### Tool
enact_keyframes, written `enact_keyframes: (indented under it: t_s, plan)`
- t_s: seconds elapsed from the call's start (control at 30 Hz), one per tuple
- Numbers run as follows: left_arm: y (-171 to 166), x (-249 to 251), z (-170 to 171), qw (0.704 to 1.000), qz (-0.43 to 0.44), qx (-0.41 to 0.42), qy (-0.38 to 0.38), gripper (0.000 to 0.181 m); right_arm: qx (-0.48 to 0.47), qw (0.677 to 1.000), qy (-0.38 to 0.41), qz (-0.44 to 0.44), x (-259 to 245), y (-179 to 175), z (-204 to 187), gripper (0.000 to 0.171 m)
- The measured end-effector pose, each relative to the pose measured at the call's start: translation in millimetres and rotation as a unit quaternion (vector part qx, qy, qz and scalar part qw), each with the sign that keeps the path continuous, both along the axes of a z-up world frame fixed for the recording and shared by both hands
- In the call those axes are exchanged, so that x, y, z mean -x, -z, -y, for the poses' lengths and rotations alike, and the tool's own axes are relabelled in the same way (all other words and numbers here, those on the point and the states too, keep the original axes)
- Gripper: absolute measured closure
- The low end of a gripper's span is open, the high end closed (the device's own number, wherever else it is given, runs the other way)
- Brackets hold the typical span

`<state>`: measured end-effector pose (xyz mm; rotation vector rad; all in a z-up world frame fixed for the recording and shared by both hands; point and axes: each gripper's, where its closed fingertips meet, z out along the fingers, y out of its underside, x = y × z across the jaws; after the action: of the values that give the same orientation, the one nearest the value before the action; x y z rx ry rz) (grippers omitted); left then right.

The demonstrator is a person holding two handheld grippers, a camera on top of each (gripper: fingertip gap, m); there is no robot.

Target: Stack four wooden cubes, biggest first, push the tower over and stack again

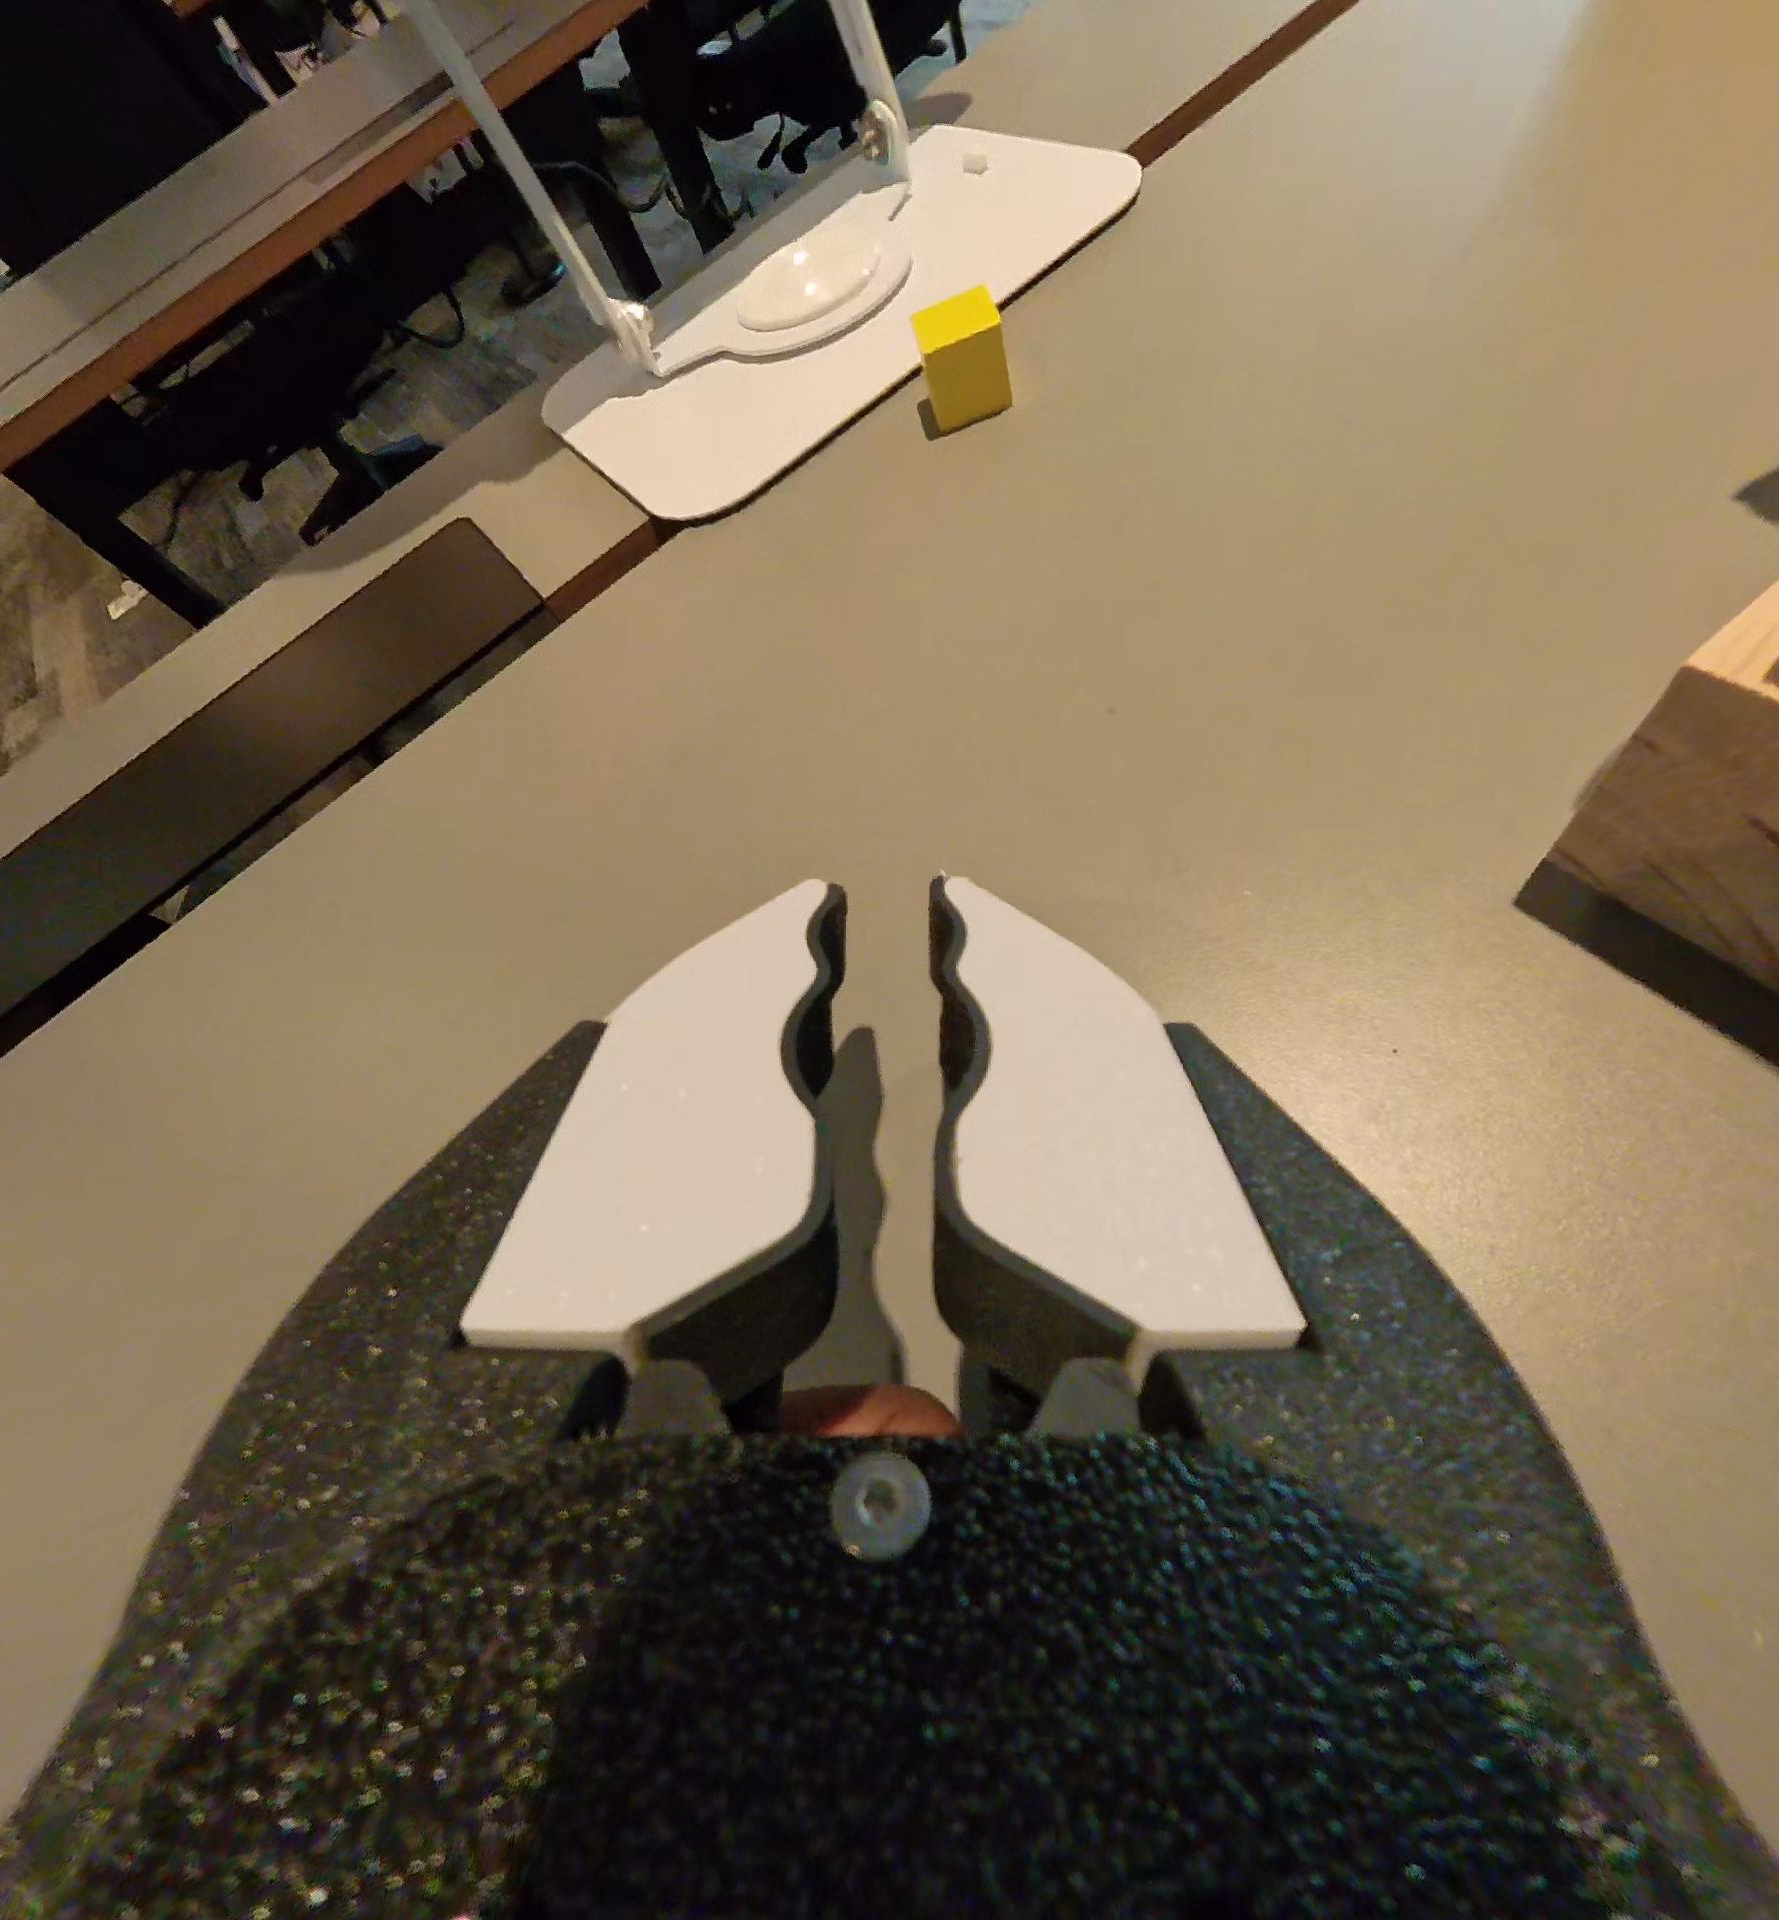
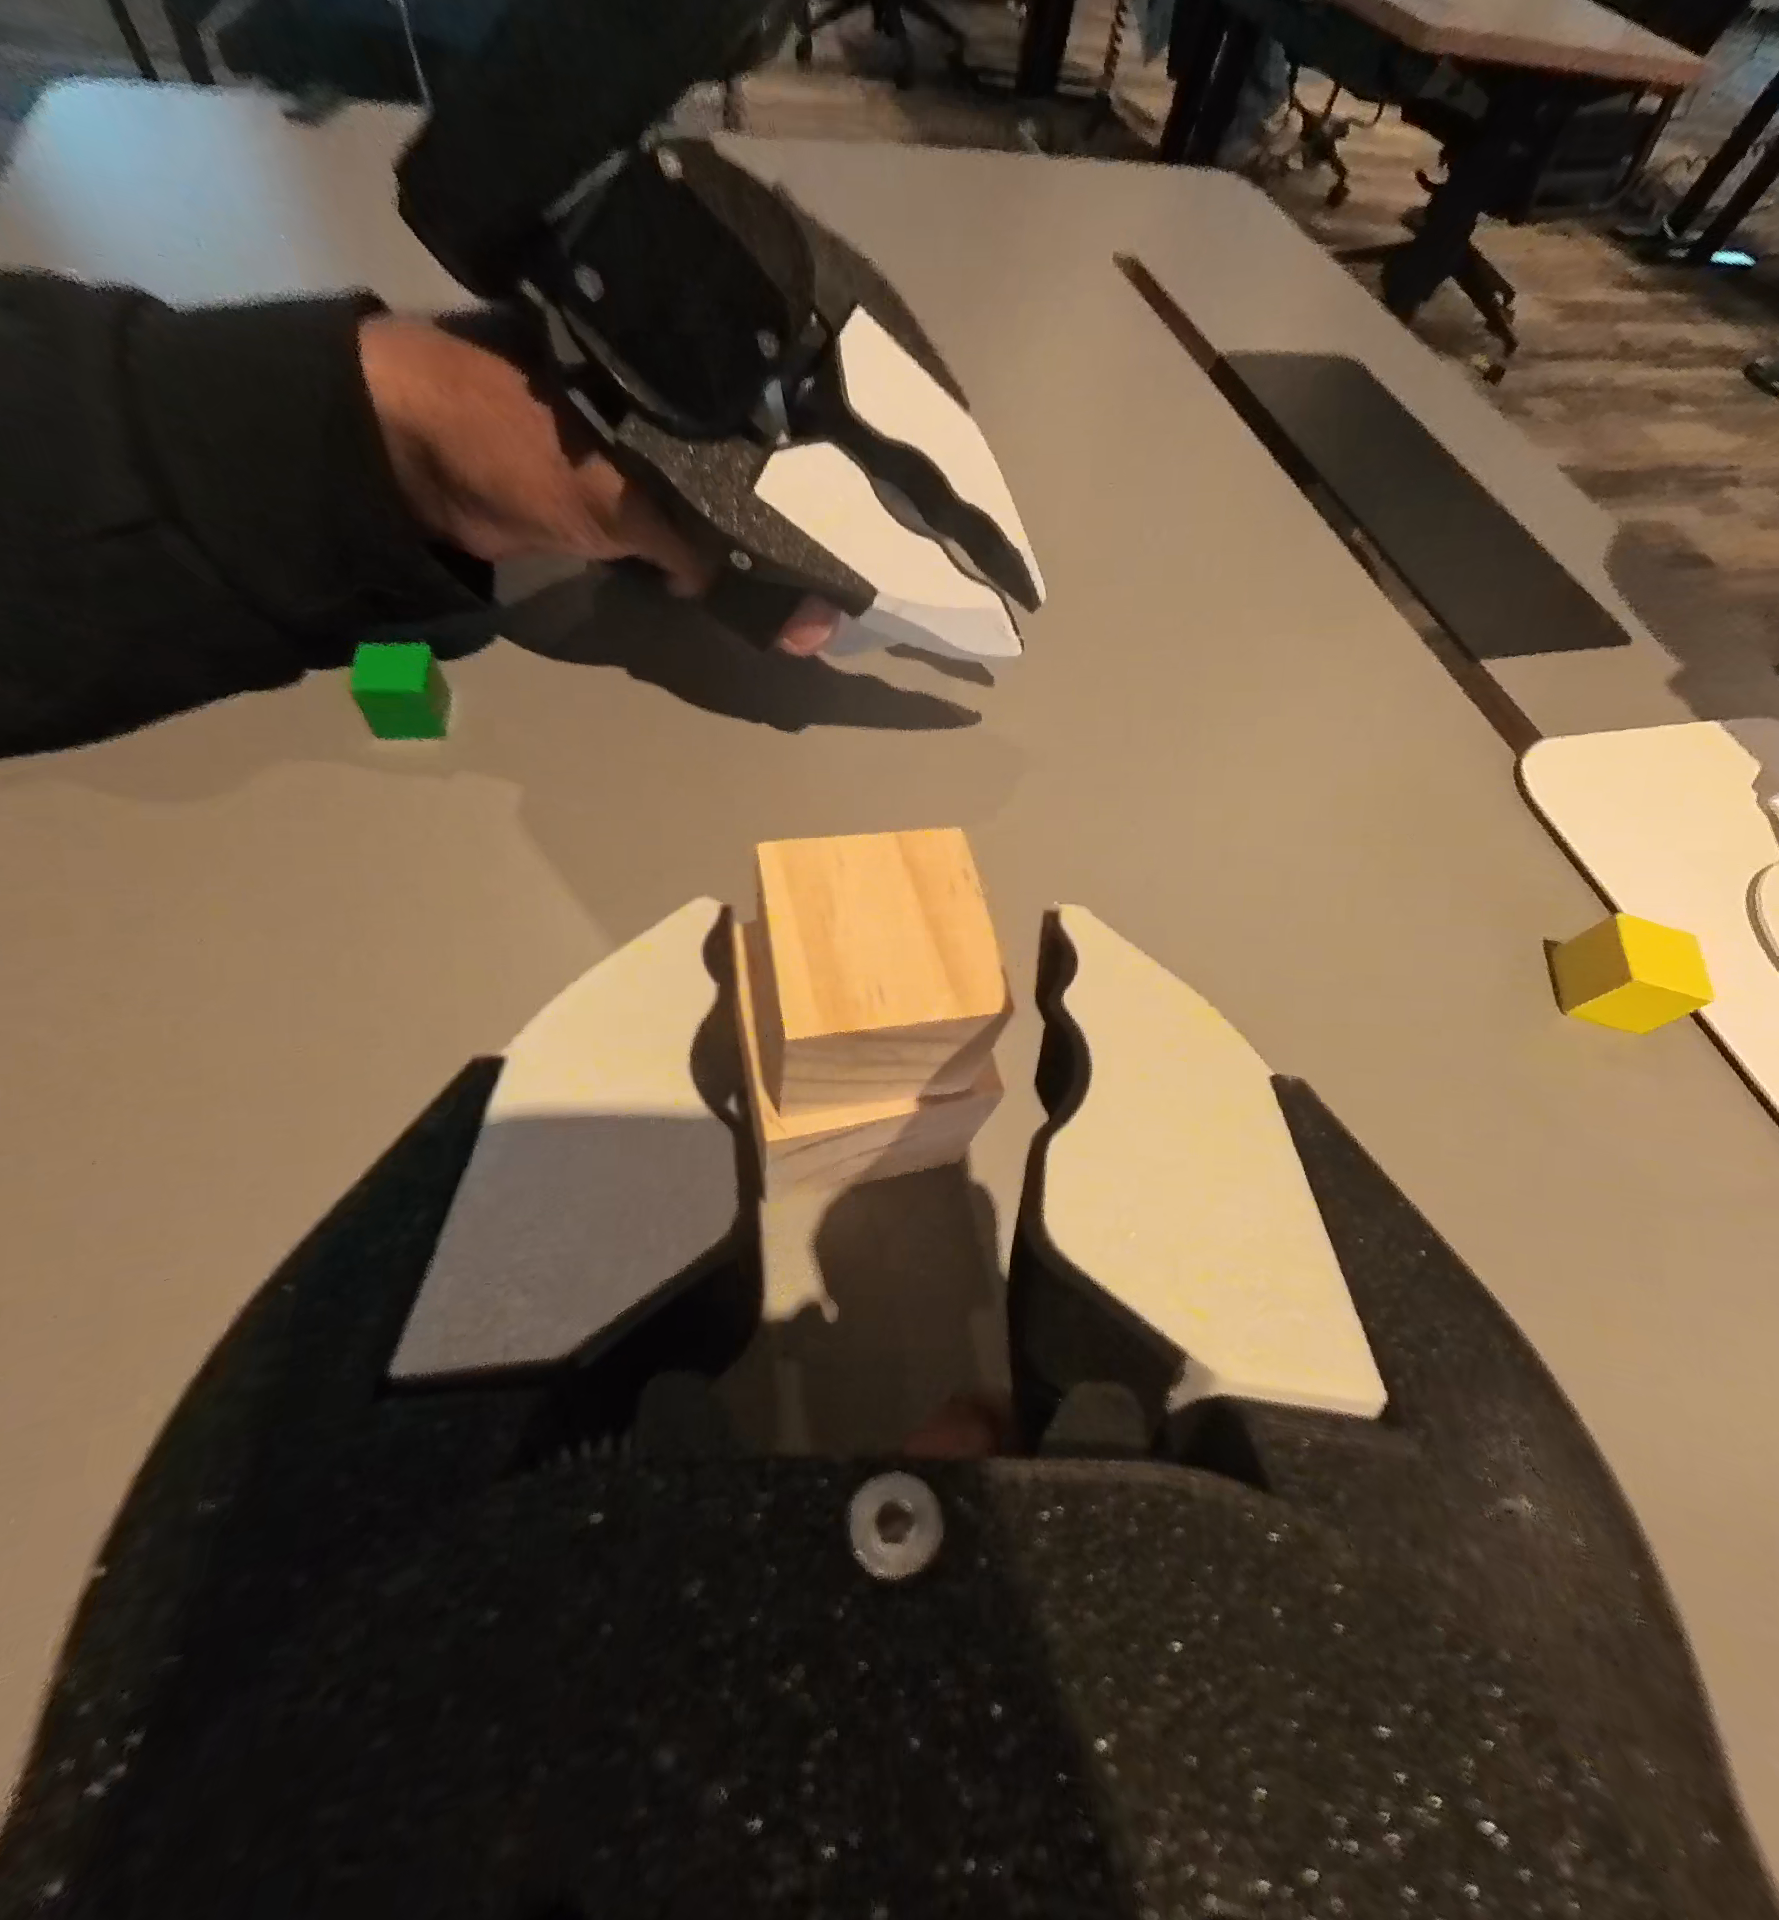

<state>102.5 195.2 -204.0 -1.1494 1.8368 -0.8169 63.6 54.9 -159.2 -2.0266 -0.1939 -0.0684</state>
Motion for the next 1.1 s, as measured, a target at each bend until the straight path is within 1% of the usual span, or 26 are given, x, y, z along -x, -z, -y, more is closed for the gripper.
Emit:
enact_keyframes:
  t_s: [0.13, 0.27, 0.47, 0.73, 0.9, 1.1]
  plan:
    - [-7, 1, -3, 1.0, 0.011, 0.013, -0.004, 0.165, -0.034, 0.999, -0.006, -0.022, -5, -17, 7, 0.112]
    - [-11, 2, -5, 1.0, 0.018, 0.02, -0.006, 0.165, -0.057, 0.997, 0.021, -0.042, -27, -23, 16, 0.112]
    - [-11, 2, -4, 1.0, 0.02, 0.018, -0.003, 0.164, -0.044, 0.993, 0.091, -0.053, -70, 2, 28, 0.113]
    - [-8, 1, 1, 1.0, 0.017, 0.014, 0.003, 0.162, -0.003, 0.984, 0.177, -0.022, -118, 37, 38, 0.114]
    - [-5, 0, 6, 1.0, 0.011, 0.009, 0.01, 0.162, 0.002, 0.979, 0.201, 0.002, -135, 38, 31, 0.114]
    - [-1, 0, 9, 1.0, 0.004, 0.001, 0.015, 0.161, 0.014, 0.979, 0.205, 0.015, -162, 39, 11, 0.114]
